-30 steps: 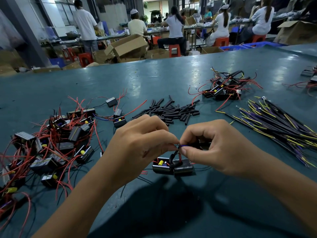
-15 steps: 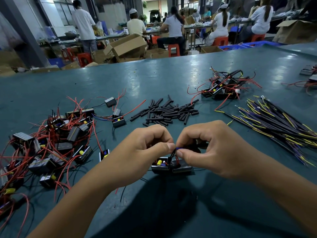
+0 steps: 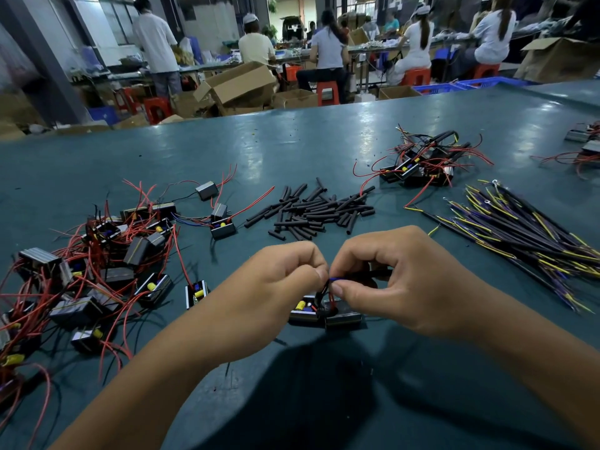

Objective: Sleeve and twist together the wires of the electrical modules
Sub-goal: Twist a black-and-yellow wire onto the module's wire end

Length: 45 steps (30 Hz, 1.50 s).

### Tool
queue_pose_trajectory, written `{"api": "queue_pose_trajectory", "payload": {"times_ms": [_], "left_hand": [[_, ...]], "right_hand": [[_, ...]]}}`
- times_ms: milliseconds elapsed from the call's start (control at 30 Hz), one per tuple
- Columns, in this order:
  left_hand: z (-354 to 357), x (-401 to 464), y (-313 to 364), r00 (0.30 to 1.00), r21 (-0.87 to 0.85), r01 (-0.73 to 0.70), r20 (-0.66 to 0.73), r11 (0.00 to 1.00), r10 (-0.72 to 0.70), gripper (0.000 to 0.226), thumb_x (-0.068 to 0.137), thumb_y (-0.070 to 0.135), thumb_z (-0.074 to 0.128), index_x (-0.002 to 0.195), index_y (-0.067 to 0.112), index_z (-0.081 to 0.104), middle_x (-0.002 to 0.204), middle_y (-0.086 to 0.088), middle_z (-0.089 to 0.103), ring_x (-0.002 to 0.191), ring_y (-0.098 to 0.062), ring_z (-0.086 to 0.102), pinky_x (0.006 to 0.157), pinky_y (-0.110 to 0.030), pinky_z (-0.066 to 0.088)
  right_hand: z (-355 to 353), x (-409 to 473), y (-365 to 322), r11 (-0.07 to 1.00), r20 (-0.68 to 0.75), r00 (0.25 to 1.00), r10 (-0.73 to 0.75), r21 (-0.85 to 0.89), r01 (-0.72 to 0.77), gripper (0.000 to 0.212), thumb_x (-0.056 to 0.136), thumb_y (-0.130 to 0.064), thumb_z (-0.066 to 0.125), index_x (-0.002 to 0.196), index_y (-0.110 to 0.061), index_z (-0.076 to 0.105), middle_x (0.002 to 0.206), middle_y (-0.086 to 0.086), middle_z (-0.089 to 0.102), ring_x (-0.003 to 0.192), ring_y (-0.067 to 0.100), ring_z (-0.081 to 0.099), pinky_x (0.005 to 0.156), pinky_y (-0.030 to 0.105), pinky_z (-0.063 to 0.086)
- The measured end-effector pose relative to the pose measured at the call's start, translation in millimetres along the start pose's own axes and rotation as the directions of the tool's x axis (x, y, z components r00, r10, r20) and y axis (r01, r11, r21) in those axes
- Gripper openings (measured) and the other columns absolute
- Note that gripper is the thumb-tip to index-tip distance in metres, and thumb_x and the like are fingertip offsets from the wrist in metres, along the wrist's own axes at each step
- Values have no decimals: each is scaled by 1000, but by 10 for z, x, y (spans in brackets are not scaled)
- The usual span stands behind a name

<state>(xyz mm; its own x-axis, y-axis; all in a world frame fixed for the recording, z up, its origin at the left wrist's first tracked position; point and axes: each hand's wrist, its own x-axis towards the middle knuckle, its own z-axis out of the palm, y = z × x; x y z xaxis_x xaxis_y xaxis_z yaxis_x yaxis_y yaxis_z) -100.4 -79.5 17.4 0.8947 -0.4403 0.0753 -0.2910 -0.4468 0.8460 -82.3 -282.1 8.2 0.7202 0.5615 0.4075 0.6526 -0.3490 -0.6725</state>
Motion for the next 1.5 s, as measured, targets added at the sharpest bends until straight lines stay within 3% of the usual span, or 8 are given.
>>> {"api": "queue_pose_trajectory", "payload": {"times_ms": [100,167,267,767,1067,1233,1367,1500], "left_hand": [[0,16,-17,992,-222,125,53,967,-116,17,82,26,53,66,25,56,58,11,38,50,-8,28,47,-22,23],[-50,21,-86,997,20,-73,-24,997,74,14,88,31,59,75,25,58,63,15,46,54,-6,35,52,-19,30],[-188,25,-141,917,418,-352,-27,837,399,10,91,36,67,95,28,63,86,16,53,68,-8,47,64,-13,35],[-151,52,-179,757,639,-483,-39,598,653,13,99,27,62,99,18,72,96,3,53,69,-21,51,58,-37,44],[-52,42,-124,808,522,-448,-111,726,579,12,95,16,64,85,10,68,86,5,53,75,-10,50,65,-23,40],[-20,50,-111,966,-2,-219,-139,976,217,15,87,21,66,72,20,66,68,4,48,60,-14,40,54,-26,31],[19,58,-94,994,-377,89,-23,922,-105,16,79,21,65,63,20,63,59,0,34,57,-15,24,50,-24,23],[-69,48,-140,957,140,-248,-120,959,265,11,89,29,68,81,22,68,73,10,53,60,-11,44,57,-21,35]], "right_hand": [[12,-2,6,1000,7,1000,-1,-10,1,6,83,-22,70,78,-20,69,67,-4,65,59,10,56,59,25,47],[-5,0,21,1000,-1,1000,19,14,-19,7,83,-23,70,77,-20,69,66,-1,65,58,11,55,57,25,46],[-42,0,49,998,-7,999,46,43,-45,8,83,-23,70,76,-20,68,65,-2,64,57,11,55,56,19,43],[-38,3,47,999,2,1000,23,26,-23,7,83,-22,68,77,-21,68,65,-4,64,57,9,55,57,18,43],[-32,-1,31,1000,-2,1000,17,25,-17,7,83,-20,68,76,-21,67,65,-5,64,58,9,54,58,18,43],[-33,-3,24,1000,5,1000,5,15,-5,6,84,-19,70,78,-19,68,66,-4,65,59,10,55,58,22,45],[-31,-3,27,999,24,1000,11,35,-12,6,84,-19,69,78,-20,68,66,-7,65,59,9,55,58,20,44],[-55,3,44,1000,1,1000,18,22,-18,8,84,-21,69,76,-20,67,64,-4,63,57,8,54,57,18,43]]}}
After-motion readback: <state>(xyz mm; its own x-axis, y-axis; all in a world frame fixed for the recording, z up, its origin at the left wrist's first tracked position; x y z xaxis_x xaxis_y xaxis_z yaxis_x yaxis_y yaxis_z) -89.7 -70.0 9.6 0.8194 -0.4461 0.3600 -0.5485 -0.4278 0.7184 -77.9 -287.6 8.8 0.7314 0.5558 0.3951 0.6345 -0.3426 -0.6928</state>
